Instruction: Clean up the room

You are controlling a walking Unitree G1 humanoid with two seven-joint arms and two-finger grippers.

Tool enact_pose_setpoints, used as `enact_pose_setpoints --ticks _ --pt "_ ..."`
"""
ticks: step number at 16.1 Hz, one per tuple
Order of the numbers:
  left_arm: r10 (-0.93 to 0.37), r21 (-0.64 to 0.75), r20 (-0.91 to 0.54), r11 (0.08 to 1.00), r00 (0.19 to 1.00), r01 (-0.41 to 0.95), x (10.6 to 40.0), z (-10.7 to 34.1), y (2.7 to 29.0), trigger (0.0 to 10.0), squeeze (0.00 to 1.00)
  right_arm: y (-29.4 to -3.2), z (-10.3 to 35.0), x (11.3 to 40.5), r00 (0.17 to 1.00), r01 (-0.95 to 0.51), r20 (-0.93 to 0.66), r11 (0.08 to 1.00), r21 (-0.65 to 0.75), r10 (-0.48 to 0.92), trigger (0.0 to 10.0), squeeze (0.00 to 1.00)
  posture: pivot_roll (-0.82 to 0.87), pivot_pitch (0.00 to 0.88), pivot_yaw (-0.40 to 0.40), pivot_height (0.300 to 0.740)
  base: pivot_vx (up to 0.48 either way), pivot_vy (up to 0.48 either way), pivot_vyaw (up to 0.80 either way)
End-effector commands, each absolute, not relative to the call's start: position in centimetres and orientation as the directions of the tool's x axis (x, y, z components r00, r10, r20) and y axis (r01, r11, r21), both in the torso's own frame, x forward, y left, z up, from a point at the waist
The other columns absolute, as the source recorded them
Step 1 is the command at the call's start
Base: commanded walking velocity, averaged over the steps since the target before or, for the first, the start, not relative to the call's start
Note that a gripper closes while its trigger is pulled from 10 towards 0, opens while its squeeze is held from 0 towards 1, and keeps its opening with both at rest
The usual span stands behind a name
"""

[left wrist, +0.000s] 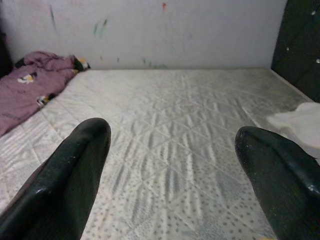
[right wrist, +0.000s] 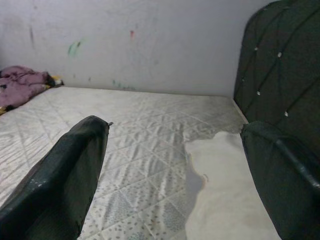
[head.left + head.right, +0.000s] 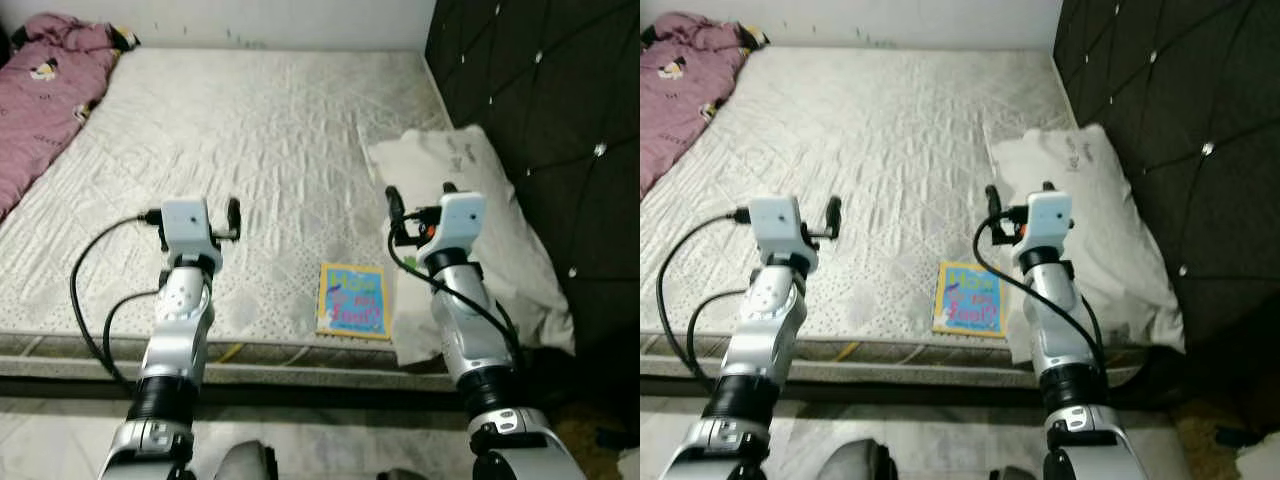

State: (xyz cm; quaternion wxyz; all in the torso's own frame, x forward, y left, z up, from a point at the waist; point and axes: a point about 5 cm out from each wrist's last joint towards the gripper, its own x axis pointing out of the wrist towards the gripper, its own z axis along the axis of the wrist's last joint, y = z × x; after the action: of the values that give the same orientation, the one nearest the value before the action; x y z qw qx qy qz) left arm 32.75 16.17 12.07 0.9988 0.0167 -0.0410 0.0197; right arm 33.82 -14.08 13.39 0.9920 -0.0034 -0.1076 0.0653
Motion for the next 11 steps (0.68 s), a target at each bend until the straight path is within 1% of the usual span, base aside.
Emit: enact_pose_setpoints --ticks 1,2,4,7,9,11 --pt "0.014 0.032 0.069 0.999 0.997 -0.017 32.4 11.6 16.0 10.0 0.0 -13.9 13.0 33.5 0.97 -0.139 0.196 0.99 -0.028 0.142 10.0 0.0 0.0 0.031 -0.005 0.74 0.0 0.0 0.0" --pt "-0.022 0.001 0.055 1.0 0.998 0.022 32.2 11.3 15.5 10.0 0.0 -13.9 12.9 33.4 0.971 -0.143 0.189 0.989 -0.026 0.145 10.0 0.0 -0.01 0.054 0.002 0.74 0.0 0.0 0.0" --pt "-0.044 -0.02 0.043 0.999 0.998 0.045 32.1 11.1 14.8 10.0 0.0 -14.0 12.6 33.3 0.975 -0.132 0.179 0.991 -0.015 0.132 10.0 0.0 -0.02 0.068 0.003 0.74 0.0 0.0 0.0" --pt "-0.084 -0.018 0.032 0.996 0.996 0.085 31.9 10.8 14.5 10.0 0.0 -14.1 11.8 32.7 0.984 -0.094 0.154 0.995 0.023 0.089 10.0 0.0 -0.03 0.09 0.021 0.74 0.0 0.0 0.0" --pt "-0.087 -0.018 0.025 0.996 0.996 0.088 31.8 10.7 14.6 10.0 0.0 -14.1 11.7 32.3 0.985 -0.091 0.152 0.996 0.025 0.086 10.0 0.0 -0.02 0.101 0.023 0.74 0.0 0.0 0.0" --pt "-0.082 -0.037 0.022 0.996 0.996 0.082 31.6 10.7 14.9 10.0 0.0 -14.2 10.7 31.7 0.99 -0.093 0.11 0.995 0.033 0.089 10.0 0.0 -0.02 0.116 0.013 0.74 0.0 0.0 -0.8"
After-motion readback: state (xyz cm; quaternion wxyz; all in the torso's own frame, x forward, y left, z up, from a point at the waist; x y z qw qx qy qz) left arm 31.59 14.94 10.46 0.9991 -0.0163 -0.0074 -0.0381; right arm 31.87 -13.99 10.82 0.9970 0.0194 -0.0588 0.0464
